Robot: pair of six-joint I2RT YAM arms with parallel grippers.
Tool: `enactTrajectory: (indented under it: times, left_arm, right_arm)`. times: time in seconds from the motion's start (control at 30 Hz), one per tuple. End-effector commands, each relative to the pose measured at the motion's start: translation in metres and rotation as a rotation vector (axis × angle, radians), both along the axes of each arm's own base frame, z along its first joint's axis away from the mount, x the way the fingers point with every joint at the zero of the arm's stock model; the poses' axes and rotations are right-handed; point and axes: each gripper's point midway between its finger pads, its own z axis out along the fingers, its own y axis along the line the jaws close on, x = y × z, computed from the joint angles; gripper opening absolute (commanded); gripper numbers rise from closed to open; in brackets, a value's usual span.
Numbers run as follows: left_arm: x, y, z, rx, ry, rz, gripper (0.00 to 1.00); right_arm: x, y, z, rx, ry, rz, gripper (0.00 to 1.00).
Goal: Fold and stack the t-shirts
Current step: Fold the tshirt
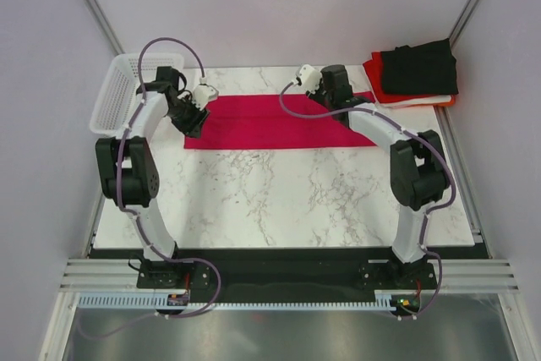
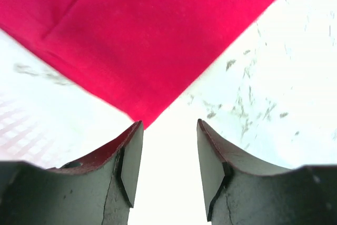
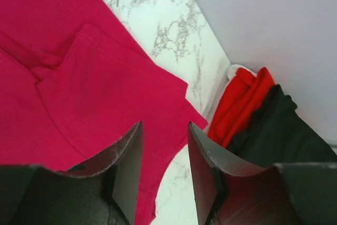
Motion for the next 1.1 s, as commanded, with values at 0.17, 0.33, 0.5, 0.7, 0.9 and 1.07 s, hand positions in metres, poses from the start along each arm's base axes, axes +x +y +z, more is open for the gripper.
enactTrajectory:
  times: [0.17, 0.33, 0.5, 0.7, 0.9, 1.07]
  left_arm:
    - [-0.016, 0.008, -0.008, 0.2, -0.044, -0.371, 0.52]
    - [-0.003, 0.012, -0.026, 0.225, -0.009, -0.366, 0.51]
    - [0.009, 0.017, -0.043, 0.247, 0.023, -0.352, 0.5]
    - [-0.002, 0.02, -0.064, 0.257, 0.086, -0.354, 0.25]
    - [-0.053, 0.01, -0.06, 0.242, 0.14, -0.392, 0.02]
    - [-0.139, -0.006, -0.04, 0.235, 0.258, -0.52, 0.02]
  right_arm:
    - [-0.029, -0.006, 0.022, 0.077, 0.009, -0.047, 0.47]
    - [-0.031, -0.008, 0.025, 0.086, 0.013, -0.058, 0.47]
    - [-0.034, -0.012, 0.022, 0.077, 0.023, -0.068, 0.47]
    - [-0.036, -0.018, 0.015, 0.067, 0.034, -0.079, 0.47]
    - [-0.033, -0.031, 0.004, 0.093, 0.071, -0.131, 0.46]
    - [-0.028, -0.046, -0.018, 0.167, 0.225, -0.197, 0.45]
